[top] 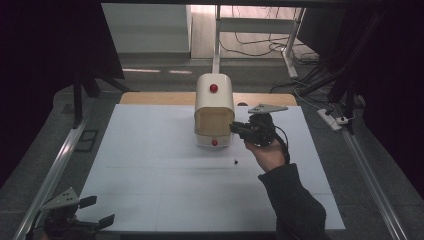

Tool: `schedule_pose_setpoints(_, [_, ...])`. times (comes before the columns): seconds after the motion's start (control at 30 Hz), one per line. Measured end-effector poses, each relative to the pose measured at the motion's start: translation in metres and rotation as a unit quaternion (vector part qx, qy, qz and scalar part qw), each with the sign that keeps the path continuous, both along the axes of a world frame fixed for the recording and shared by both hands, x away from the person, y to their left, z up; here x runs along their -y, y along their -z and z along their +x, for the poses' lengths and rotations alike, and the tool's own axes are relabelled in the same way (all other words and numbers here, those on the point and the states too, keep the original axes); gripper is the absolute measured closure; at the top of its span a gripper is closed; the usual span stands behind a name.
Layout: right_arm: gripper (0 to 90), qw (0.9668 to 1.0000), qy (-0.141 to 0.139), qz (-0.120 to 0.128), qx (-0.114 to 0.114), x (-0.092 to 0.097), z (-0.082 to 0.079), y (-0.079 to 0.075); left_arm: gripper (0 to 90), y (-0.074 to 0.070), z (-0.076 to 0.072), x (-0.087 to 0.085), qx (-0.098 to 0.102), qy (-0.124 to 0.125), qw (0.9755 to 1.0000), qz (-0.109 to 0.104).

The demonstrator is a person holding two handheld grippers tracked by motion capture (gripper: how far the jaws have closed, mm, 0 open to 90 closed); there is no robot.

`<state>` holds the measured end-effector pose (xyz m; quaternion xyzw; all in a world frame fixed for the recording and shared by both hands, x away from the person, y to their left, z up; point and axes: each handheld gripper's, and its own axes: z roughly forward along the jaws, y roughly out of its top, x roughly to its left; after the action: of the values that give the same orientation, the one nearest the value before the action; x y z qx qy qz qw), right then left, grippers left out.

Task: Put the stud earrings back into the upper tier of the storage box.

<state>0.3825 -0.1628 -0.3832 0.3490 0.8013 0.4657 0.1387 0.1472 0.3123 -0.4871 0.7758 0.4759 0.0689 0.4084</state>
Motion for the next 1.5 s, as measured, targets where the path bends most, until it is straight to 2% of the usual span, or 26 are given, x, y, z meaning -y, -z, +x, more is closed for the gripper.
schedule_pose_setpoints(0.3, [79.0, 0.9999, -0.008, -0.013, 0.005, -0.014, 0.002, 0.004, 1.7, 0.0, 0.0, 0.0, 0.001, 0.001, 1.0, 0.0])
schedule_pose_setpoints(0.6, [72.4, 0.9999, -0.003, -0.014, 0.01, -0.013, 0.001, 0.002, 1.8, 0.0, 0.0, 0.0, 0.001, 0.001, 1.0, 0.001])
schedule_pose_setpoints(0.9, [56.9, 0.9997, 0.009, -0.022, 0.0, -0.001, -0.002, -0.001, 1.8, 0.0, 0.0, 0.0, 0.0, 0.001, 1.0, 0.001])
schedule_pose_setpoints(1.13, [44.7, 0.9994, 0.021, -0.022, -0.015, 0.012, -0.006, 0.0, 1.8, 0.0, 0.0, 0.001, 0.0, 0.0, 1.0, 0.002])
schedule_pose_setpoints(1.5, [28.6, 0.9989, 0.034, -0.019, -0.026, 0.029, -0.015, 0.011, 1.8, 0.0, 0.0, 0.0, -0.001, 0.001, 1.0, 0.0])
